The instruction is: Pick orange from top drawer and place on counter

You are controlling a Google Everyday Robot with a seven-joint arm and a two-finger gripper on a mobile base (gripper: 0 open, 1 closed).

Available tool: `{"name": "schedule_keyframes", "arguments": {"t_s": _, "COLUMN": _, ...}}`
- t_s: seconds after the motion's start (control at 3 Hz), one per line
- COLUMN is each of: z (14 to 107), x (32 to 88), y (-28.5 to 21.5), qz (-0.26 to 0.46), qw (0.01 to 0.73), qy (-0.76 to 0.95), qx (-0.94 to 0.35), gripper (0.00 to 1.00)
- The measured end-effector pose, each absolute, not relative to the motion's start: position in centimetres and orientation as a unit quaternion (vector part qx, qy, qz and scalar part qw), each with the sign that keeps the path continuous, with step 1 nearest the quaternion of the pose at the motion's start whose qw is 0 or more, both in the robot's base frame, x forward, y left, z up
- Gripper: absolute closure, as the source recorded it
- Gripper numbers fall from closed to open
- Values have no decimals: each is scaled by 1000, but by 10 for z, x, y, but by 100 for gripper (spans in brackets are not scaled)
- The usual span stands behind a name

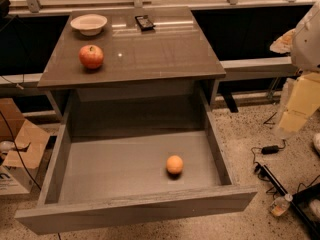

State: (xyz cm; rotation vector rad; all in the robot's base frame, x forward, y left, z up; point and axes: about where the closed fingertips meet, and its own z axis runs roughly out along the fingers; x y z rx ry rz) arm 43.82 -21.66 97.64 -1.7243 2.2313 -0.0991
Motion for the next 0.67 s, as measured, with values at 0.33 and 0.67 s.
{"name": "schedule_keyframes", "arguments": {"t_s": 0.33, "z": 976, "x": 439, "y": -215, "qz": -31, "qw": 162, "qy": 780, "qx": -603, "gripper": 0}}
{"name": "schedule_keyframes", "arguments": {"t_s": 0.67, "z": 970, "x": 442, "y": -205, "qz": -6, "qw": 182, "qy": 777, "qx": -603, "gripper": 0}}
